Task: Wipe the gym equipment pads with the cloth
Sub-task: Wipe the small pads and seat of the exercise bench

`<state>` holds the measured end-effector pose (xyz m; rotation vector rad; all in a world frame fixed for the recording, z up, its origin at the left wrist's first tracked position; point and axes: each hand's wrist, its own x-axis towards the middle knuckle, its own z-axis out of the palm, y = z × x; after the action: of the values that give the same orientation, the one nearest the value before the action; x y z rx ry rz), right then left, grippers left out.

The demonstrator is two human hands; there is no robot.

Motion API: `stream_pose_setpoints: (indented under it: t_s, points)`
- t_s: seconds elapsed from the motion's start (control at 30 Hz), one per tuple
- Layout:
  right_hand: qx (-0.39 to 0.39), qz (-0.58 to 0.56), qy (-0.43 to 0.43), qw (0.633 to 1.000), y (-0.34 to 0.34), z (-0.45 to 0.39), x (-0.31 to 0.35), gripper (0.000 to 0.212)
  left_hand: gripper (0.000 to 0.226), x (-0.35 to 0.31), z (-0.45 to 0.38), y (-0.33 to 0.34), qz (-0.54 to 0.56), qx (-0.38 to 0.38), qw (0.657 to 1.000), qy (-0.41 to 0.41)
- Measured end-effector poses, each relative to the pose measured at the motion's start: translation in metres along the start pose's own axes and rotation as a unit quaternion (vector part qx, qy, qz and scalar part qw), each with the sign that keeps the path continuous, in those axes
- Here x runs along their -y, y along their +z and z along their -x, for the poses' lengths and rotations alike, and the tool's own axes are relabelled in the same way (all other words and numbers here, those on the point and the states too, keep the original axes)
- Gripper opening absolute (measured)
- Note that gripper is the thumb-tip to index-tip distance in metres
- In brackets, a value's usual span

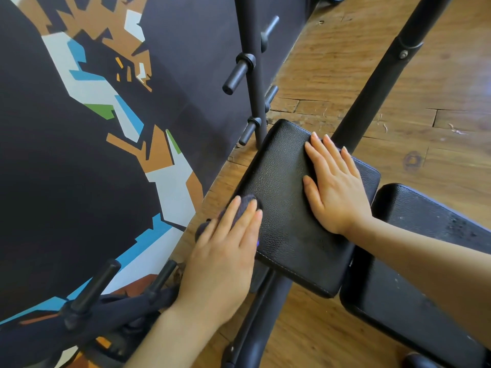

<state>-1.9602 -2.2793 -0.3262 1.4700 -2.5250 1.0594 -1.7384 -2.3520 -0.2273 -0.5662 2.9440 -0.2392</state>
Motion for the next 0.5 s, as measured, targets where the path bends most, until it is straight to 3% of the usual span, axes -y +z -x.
stream_pose_setpoints:
  t_s: [0.13,0.23,0.4,0.5]
  points:
    - [0.005,0.000,0.002,1.000,0.000,0.001,0.000,0.059,0.050,-0.011,-0.037,0.009,-0.034,-0.054,0.997,0.031]
    - [0.007,0.000,0.002,1.000,-0.001,0.000,0.000,0.059,0.053,-0.024,-0.075,0.004,-0.034,-0.049,0.998,0.028]
    - [0.007,-0.002,0.001,1.000,-0.003,0.000,0.000,0.060,0.051,-0.014,-0.022,0.012,-0.045,-0.079,0.996,0.007]
    - [0.007,-0.005,0.004,1.000,-0.003,0.000,0.000,0.060,0.052,-0.012,-0.038,0.009,-0.071,-0.075,0.995,0.001]
